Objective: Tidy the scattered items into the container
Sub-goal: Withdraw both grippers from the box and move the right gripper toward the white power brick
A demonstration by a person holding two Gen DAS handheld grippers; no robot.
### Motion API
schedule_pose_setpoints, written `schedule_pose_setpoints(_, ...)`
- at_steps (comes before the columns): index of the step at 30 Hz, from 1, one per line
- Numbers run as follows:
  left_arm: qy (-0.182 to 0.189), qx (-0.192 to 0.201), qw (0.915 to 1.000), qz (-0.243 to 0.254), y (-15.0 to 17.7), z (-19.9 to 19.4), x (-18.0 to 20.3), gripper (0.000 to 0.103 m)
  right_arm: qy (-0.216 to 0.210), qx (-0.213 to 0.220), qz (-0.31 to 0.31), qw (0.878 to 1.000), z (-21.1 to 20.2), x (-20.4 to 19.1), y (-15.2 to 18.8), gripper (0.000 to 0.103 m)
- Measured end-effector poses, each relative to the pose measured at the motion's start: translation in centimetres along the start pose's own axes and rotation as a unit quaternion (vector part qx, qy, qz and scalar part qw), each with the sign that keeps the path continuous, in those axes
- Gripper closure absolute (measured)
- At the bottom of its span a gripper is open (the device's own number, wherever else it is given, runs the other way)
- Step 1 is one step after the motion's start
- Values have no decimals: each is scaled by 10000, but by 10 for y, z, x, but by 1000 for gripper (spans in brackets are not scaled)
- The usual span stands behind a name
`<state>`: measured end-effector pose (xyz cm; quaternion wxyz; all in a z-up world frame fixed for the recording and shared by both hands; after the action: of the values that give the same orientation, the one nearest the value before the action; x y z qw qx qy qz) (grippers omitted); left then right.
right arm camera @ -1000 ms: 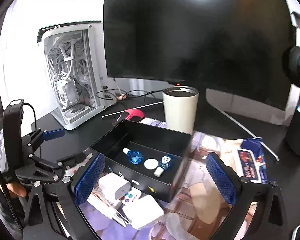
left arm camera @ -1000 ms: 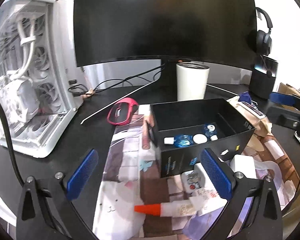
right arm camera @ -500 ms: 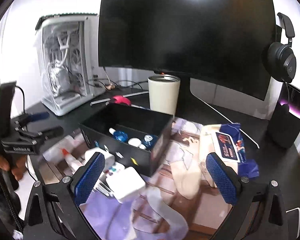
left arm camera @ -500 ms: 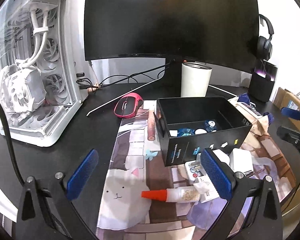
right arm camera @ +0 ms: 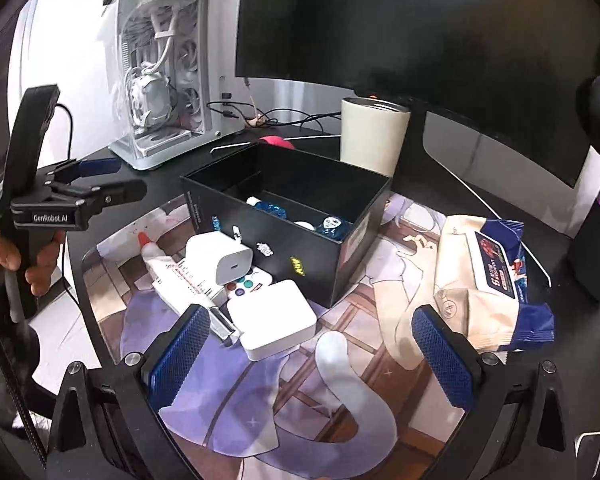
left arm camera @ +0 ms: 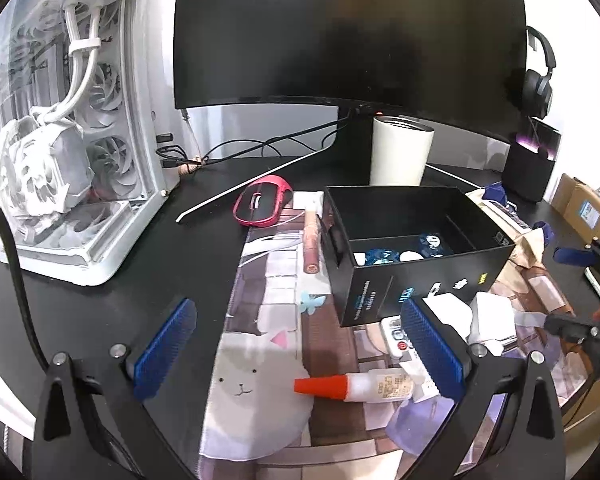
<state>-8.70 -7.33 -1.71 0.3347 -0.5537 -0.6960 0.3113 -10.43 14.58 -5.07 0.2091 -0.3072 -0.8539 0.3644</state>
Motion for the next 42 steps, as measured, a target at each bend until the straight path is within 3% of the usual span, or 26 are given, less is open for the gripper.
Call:
schedule_pose_setpoints(13,29,-137,9997,175,6,7,12,0,-189,-505,-397,9978,27,-26,15,0)
schedule_pose_setpoints(34,136,-313,9987,389,16,13,26,0,-122,-529,-273,9982,31,-28,10,0)
schedule_pose_setpoints(42,143,-320,9986,407,15,13,26,0,-108,-727,-308,9968,43,-38,14,0)
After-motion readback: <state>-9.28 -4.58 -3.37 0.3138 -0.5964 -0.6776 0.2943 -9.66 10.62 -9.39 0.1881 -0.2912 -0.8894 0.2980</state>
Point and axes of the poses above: each gripper's, at about its wrist camera, not at the fingertips, and z roughly the way its jaws point, x to its right, y to its underside, the point moved 5 cm from there along z, roughly the way its jaws point, and after that the axes turned 6 degrees about -z, right-handed, at the moved point
